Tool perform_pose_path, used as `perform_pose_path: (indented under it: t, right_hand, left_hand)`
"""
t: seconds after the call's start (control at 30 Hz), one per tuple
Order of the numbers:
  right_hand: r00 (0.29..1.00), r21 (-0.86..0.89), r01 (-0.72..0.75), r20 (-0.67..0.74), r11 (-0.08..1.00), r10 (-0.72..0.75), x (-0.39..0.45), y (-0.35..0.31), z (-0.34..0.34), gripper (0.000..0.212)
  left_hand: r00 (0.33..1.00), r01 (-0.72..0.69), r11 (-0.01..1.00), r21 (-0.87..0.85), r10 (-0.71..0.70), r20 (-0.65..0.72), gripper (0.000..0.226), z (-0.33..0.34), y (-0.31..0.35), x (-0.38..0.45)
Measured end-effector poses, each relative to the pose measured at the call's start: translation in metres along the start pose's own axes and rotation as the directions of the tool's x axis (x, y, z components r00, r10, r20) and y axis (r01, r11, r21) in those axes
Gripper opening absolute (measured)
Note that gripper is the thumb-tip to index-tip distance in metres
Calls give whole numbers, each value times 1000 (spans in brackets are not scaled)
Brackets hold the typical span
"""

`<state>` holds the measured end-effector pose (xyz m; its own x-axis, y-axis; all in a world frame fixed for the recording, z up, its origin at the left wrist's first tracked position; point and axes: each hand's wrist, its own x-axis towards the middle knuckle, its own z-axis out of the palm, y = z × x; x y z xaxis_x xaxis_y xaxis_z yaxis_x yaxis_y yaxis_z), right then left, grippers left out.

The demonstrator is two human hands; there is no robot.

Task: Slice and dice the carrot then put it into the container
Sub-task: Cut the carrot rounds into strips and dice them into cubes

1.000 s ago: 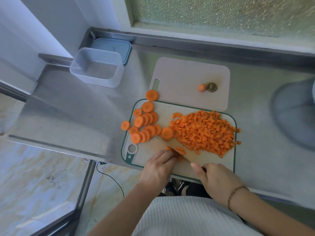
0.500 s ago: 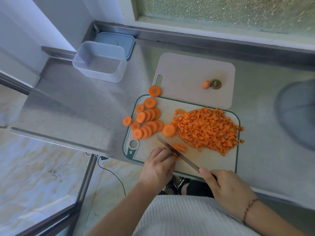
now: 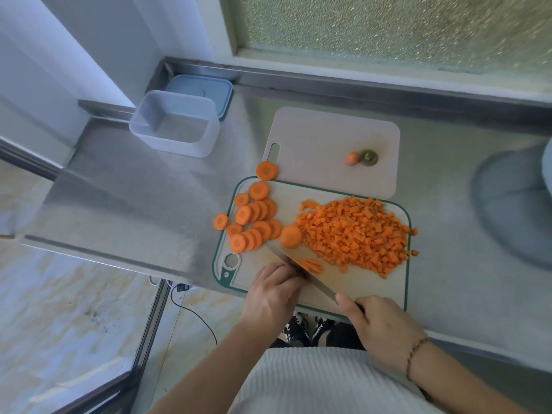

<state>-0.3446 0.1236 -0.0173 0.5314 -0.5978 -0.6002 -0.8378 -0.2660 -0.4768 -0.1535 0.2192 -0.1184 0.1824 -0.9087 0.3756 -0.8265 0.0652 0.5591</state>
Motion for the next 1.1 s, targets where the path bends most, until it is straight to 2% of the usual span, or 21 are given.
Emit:
perform_pose_path:
  t: [0.13, 0.17, 0.27, 0.3, 0.4, 0.47, 0.6, 0.67, 0.73, 0.83, 0.87, 1.0, 1.1]
  right_hand:
    - [995, 195, -8, -96, 981, 28, -22, 21, -11, 67]
    - [990, 215, -13, -133, 976, 43, -25, 26, -13, 69]
    - [980, 221, -48, -180, 974, 89, -28, 39, -19, 68]
    - [978, 219, -61, -184, 974, 102, -28, 43, -19, 69]
    - [976, 227, -78, -179, 971, 120, -28, 50, -15, 68]
    - [979, 240, -80, -163, 967, 121, -29, 51, -12, 69]
    - [982, 253, -90, -138, 963, 128, -28, 51, -8, 74]
    - [983, 255, -99, -122, 962, 134, -27, 50, -7, 78]
    - [984, 245, -101, -118, 964, 133, -24, 49, -6, 95]
    - [986, 189, -118, -97, 975, 138, -19, 49, -8, 115]
    - [988, 162, -116, -85, 980, 131, -18, 47, -9, 111]
    - [993, 67, -109, -39, 992, 112, -16, 39, -15, 77]
    - [993, 72, -113, -35, 991, 116, -17, 38, -20, 85]
  left_hand:
    - [996, -78, 996, 49, 75, 53, 9, -12, -3, 10]
    - [993, -90, 995, 48, 86, 82, 13, -15, -6, 13]
    - [962, -108, 991, 73, 86, 259, 52, -21, -19, 28]
    - [943, -130, 989, 67, 103, 317, 56, -21, -22, 33]
    - [882, -245, 969, 26, 212, 422, 46, -17, -27, 44]
    - [877, -272, 962, 6, 245, 414, 38, -13, -24, 45]
    - [930, -256, 963, 90, 220, 295, 31, -3, -6, 34]
    - [963, -179, 972, 152, 142, 230, 29, 3, 3, 26]
    - [983, -67, 980, 190, 32, 180, 27, 8, 12, 18]
    - [979, 114, 981, 155, -138, 151, 22, 14, 26, 15]
    - [973, 149, 978, 143, -171, 152, 22, 15, 29, 16]
    - [959, 179, 969, 171, -211, 191, 34, 9, 24, 20]
    - [962, 57, 963, 264, -124, 243, 44, -5, 25, 19]
